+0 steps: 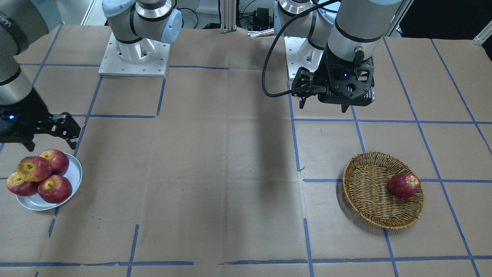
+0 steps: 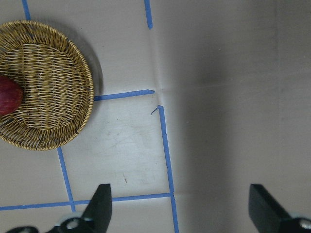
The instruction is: Transfer apple from basket to plate
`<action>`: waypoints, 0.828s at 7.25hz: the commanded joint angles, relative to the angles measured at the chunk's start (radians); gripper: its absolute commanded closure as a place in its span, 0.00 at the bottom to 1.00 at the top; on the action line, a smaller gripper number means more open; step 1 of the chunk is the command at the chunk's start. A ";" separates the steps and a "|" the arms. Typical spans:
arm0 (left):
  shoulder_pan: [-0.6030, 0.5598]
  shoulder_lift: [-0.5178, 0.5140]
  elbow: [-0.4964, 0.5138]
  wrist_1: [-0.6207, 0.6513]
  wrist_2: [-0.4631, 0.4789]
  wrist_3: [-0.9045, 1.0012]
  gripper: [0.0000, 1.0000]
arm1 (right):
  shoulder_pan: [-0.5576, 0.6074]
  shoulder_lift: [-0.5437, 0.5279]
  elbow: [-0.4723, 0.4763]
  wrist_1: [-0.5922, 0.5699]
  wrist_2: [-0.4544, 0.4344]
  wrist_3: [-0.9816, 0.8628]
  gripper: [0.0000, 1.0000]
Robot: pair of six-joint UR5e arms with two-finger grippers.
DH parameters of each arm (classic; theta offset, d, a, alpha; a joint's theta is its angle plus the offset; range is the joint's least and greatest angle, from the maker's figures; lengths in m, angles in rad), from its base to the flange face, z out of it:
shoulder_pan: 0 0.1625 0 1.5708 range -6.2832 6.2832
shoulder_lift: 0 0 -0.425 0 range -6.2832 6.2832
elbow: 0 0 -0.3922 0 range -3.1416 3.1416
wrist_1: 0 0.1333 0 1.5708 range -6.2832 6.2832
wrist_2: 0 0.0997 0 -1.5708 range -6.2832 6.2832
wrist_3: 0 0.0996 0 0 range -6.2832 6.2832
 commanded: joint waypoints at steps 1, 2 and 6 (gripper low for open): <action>0.001 0.000 0.001 0.000 0.000 0.000 0.01 | 0.168 -0.052 0.000 0.104 -0.002 0.235 0.00; 0.001 0.000 0.001 0.001 0.000 0.000 0.01 | 0.205 -0.059 -0.003 0.115 -0.002 0.262 0.00; 0.001 0.000 0.001 0.001 0.000 0.000 0.01 | 0.199 -0.072 -0.078 0.255 -0.003 0.256 0.00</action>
